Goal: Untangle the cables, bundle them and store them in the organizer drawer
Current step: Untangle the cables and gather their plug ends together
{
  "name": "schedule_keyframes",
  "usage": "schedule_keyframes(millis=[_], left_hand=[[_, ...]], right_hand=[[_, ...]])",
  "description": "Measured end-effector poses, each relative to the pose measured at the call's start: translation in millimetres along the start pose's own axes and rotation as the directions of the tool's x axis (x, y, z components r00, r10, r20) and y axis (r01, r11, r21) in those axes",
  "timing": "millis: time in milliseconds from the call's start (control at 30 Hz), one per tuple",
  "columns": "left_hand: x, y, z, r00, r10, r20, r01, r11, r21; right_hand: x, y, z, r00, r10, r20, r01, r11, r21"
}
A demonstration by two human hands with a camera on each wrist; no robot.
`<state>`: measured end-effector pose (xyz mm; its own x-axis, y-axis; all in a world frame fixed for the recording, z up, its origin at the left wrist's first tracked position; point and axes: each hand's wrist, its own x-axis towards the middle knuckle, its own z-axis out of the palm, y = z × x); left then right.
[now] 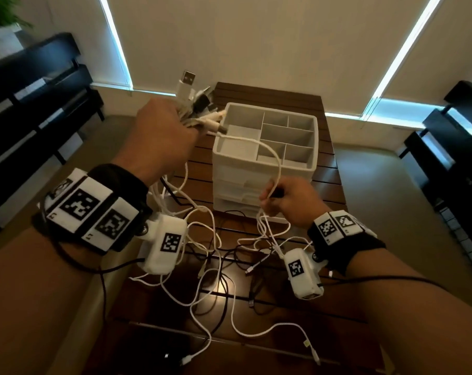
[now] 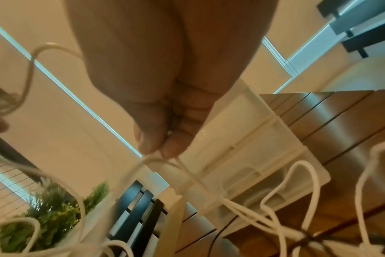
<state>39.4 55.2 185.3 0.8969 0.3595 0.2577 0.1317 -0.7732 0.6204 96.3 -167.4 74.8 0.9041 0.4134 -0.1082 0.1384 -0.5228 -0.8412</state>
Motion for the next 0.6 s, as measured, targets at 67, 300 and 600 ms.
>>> schedule_keyframes(millis=[67, 300, 600], left_hand=[[-8, 4, 5, 0.997, 0.076, -0.024, -0.074, 0.995, 0.065], [-39, 10, 57, 0.930, 0.125, 0.345, -0.096, 0.990, -0.102], [-19, 5, 42, 0.959, 0.063, 0.276, 0.018, 0.960, -0.279]], right_hand=[[1, -6, 2, 0.997, -0.049, -0.060, 0.048, 0.999, -0.021], [6, -25, 9, 0.942, -0.300, -0.153, 0.271, 0.945, -0.183], [-3, -11, 30, 0.989, -0.126, 0.073, 0.142, 0.947, -0.288]])
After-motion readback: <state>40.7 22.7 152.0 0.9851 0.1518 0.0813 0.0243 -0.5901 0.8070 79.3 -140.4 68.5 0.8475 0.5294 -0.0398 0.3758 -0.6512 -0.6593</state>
